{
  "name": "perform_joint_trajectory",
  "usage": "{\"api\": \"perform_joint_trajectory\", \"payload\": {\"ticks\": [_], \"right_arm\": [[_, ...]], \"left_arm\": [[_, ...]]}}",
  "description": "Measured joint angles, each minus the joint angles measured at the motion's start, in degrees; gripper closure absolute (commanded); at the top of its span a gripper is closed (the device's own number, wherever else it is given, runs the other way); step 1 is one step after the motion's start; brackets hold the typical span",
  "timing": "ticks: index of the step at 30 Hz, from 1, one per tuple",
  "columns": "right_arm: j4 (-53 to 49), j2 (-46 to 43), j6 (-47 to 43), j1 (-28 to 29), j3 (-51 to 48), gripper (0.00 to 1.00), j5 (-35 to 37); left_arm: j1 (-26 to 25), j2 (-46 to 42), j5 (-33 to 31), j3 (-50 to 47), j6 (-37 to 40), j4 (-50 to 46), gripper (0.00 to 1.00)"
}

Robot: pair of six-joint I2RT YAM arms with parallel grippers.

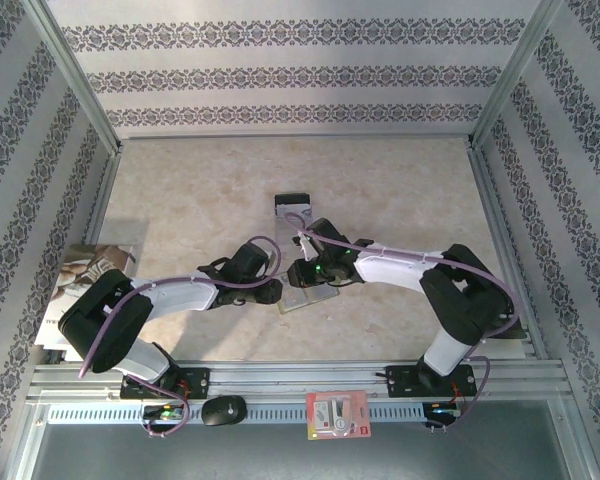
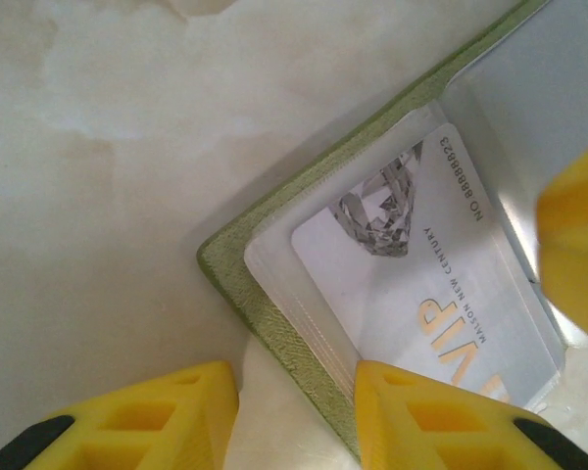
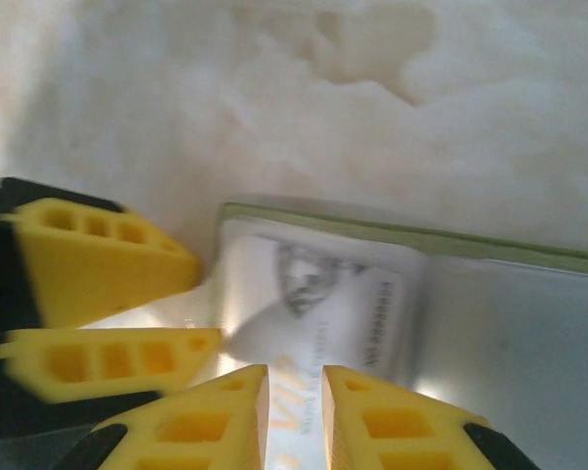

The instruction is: Take the credit cards out of the card holder

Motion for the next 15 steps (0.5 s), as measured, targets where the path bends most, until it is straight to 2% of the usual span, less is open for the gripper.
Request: {"api": "perform_joint_trajectory", "payload": {"ticks": [7,15], "right_arm": [[1.40,0.70,1.31,-2.34,-1.46,0.82,-0.79],[4.04,0.42,2.84,-3.41,-4.22,0.79,-1.03]], "left_arm": [[1.90,0.92,2.89,-0.02,0.42,0.72,0.65],[2.99,2.93,4.74,1.75,0.81,-1.03,0.63]]}}
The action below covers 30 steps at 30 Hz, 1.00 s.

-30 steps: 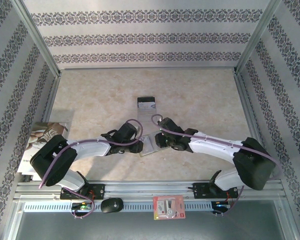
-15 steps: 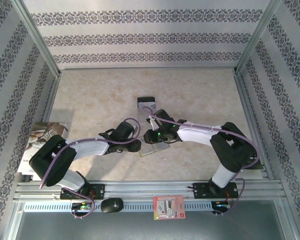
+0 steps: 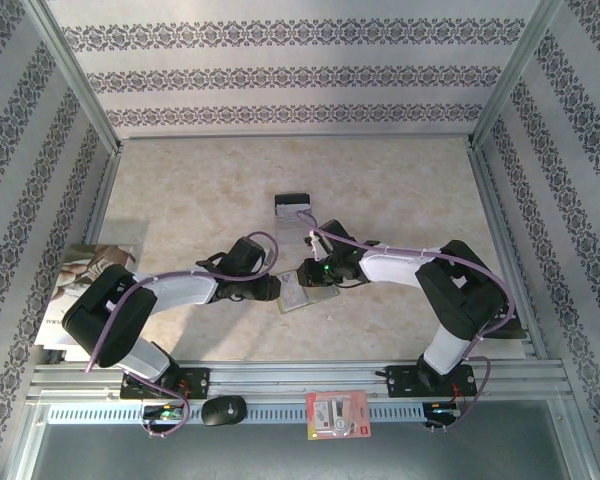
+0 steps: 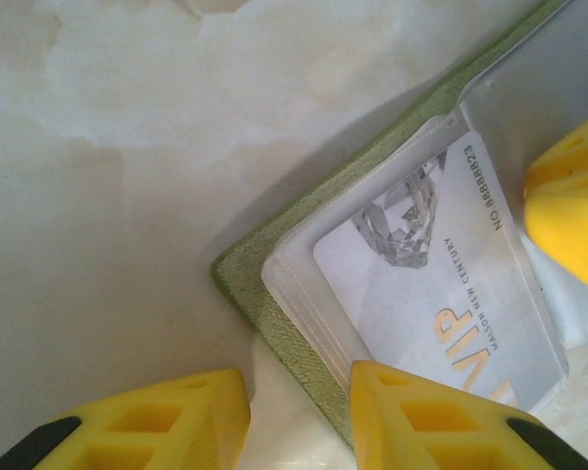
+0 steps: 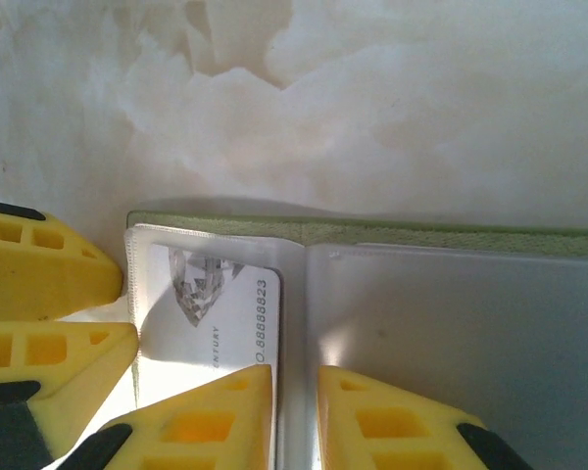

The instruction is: Take the credit cards out of the card holder

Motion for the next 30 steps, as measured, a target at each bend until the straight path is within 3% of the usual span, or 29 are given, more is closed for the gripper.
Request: {"api": "perform_joint_trajectory", "payload": {"ticks": [13,22,25,30], "right_arm": [[1.22,-5.38,0.52,-0.35,-6.58,0.82,6.56],[-0.37,-10.27,2.82,4.68,-9.42,0.82,10.97],[-2.84,-12.55,2.97,5.31,-9.40,0.77,11.87],[-6.32,-19.06,1.18,5.27,-8.09,0.73,13.86]], "left_arm": [[2.67,3.26,4.52,4.48,0.70,-5.46,0.63],[4.46,5.73,7.50,8.11,1.29,-10.16,0.62],[4.52,4.81,7.74,8.28,1.27,-10.43,0.60],[5.40,-0.28,0.39,5.86,1.22,-4.90,0.54]]}}
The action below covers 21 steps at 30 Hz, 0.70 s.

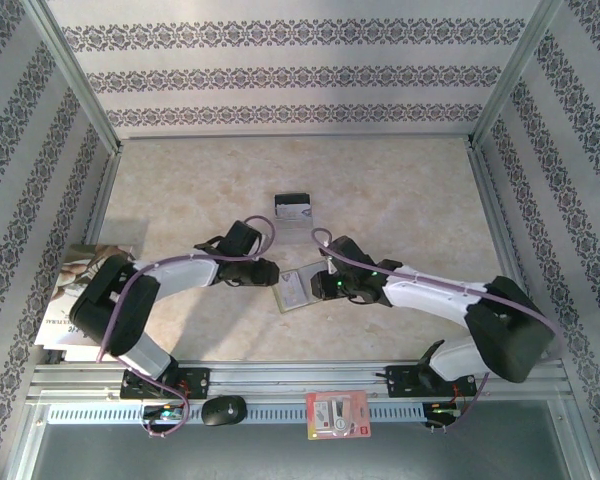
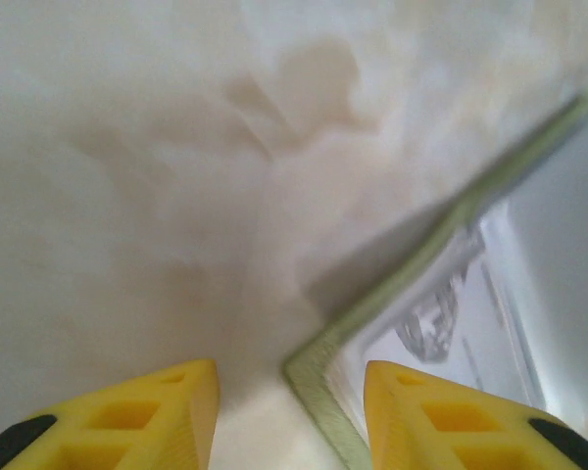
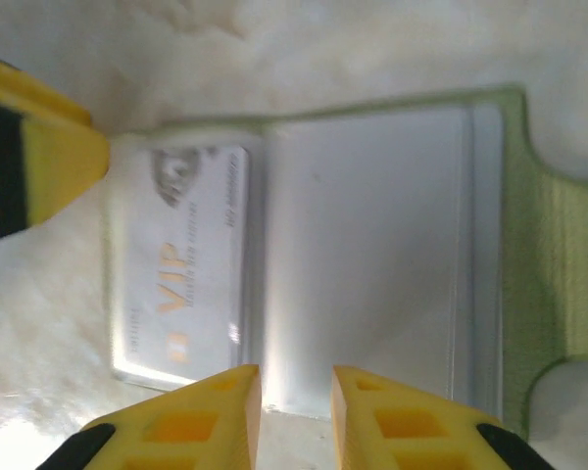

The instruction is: Take the credit cards out of the card holder

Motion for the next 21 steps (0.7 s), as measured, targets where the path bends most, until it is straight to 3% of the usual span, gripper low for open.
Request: {"api": "perform_joint_trajectory", "payload": {"ticks": [5,10,12,21], "right_arm": [[-0.24,-0.96,-3.76,-2.71,5.64,0.74,-4.48],[0.66,9.20,-6.51,-6.38,12.17,0.71,-13.31],[0.50,11.89,-7.41,-6.40,12.31,0.67,-13.75],[-0.04,16.65,-13.14,-8.48,17.22,0.66,-9.49]], "left_arm": [[-2.08,-11.65,-5.73,-3.23,-0.50,0.90,0.54],[-7.61,-10.21,-8.37,-3.74,-2.32,2.67,0.50],[-9.20,-8.50,-8.76,-4.68,-3.32,3.43,0.48],[-10.38,-9.38,-10.21,-7.48,-5.84,3.65,0.45]]}}
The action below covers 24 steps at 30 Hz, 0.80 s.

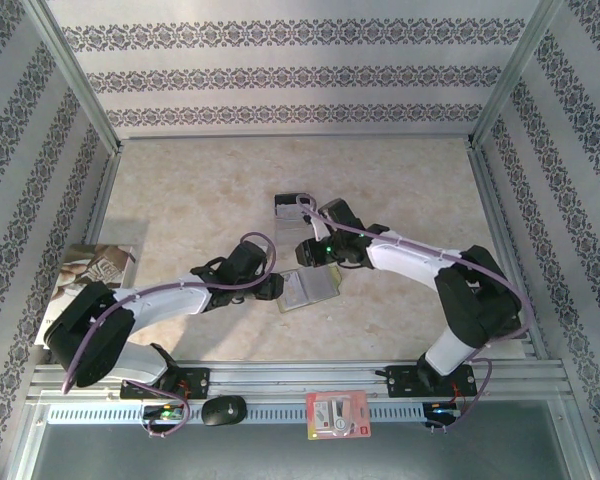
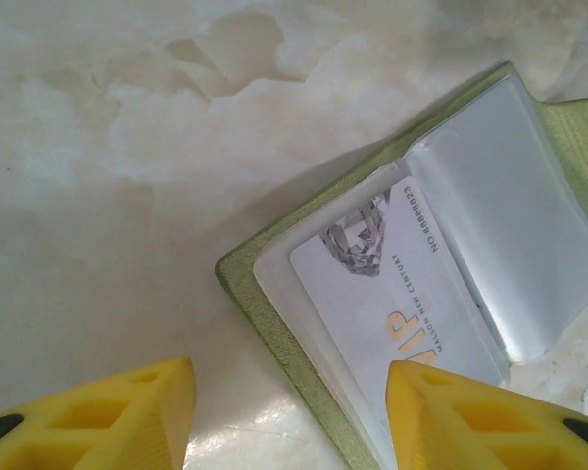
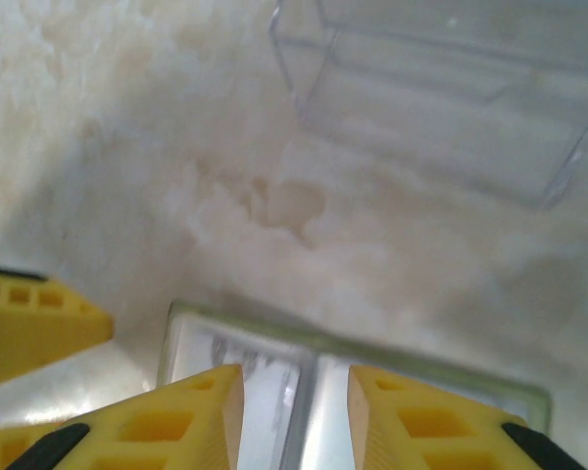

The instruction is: Take the credit cards out of the card holder

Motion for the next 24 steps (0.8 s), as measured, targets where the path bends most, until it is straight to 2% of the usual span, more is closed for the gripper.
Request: {"api": "perform_joint_trajectory", "payload": {"ticks": [6,10,17,24], "right_arm": [[0.02,7.50,-1.57,-1.31,2.97,0.62,0.26],[-0.57,9.38,-1.60,-1.29,2.99,0.61,0.26],[0.22,9.07,-0.46,-0.92,0.39,0.60,0.42],[1.68,2.29,3.21,2.27,-7.39,0.59,1.07]], "left_arm": [[0.00,-5.07,-0.44,-1.64,-0.42,-0.02,0.44],[0.00,-7.08,-0.61,-2.99,-0.46,-0.15,0.44],[0.00,-8.48,-0.59,-4.28,-0.44,-0.24,0.44],[0.00,-8.90,-0.57,-4.79,-0.44,-0.22,0.44]]}}
